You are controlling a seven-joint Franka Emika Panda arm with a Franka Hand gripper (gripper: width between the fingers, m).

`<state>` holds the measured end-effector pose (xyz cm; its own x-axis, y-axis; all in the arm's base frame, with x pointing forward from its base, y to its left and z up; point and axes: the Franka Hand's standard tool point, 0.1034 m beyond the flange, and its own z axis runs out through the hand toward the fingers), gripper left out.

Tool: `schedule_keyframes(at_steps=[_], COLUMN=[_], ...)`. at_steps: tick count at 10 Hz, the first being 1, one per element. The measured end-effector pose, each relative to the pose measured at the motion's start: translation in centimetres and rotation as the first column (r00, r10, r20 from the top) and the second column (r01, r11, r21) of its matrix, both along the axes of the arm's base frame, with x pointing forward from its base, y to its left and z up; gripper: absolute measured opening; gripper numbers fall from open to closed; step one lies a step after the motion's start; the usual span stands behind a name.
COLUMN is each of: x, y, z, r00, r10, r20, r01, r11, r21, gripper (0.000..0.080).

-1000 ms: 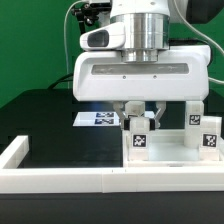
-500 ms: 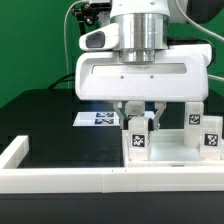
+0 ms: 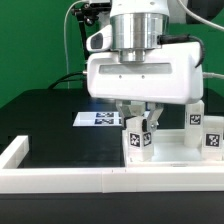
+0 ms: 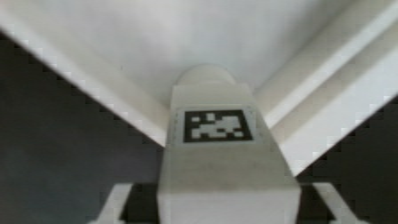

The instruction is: Assemble square table

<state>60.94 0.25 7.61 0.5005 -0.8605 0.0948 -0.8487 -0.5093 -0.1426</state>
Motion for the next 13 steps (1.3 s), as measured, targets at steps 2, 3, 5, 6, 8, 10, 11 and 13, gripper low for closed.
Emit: schedule_keyframes(at_steps=[2, 3, 5, 6, 8, 10, 11, 13], x=[-0.06, -0.01, -0.01, -0.03, -0.02, -0.02, -0.04, -0.08], y=[0.20, 0.26, 0.12, -0.03, 0.01, 0.04, 0.18, 0.66], z=[-0.02, -0.02, -0.02, 0.01, 0.01, 0.02, 0.01, -0.08], r00=[0.971, 0.947, 0.912, 0.866, 0.864, 0.900, 0.917, 0.983], r10=[-0.239, -0.321, -0.409, -0.498, -0.502, -0.434, -0.397, -0.180], r20=[-0.010, -0.023, -0.034, -0.047, -0.047, -0.044, -0.046, -0.040], r01=[0.239, 0.321, 0.410, 0.500, 0.504, 0.436, 0.399, 0.181], r11=[0.970, 0.946, 0.910, 0.863, 0.860, 0.897, 0.915, 0.983], r21=[0.038, 0.049, 0.062, 0.076, 0.078, 0.069, 0.064, 0.032], gripper=[0.0292, 0.0294, 0.0294, 0.0294, 0.0301, 0.0467, 0.0605, 0.0641])
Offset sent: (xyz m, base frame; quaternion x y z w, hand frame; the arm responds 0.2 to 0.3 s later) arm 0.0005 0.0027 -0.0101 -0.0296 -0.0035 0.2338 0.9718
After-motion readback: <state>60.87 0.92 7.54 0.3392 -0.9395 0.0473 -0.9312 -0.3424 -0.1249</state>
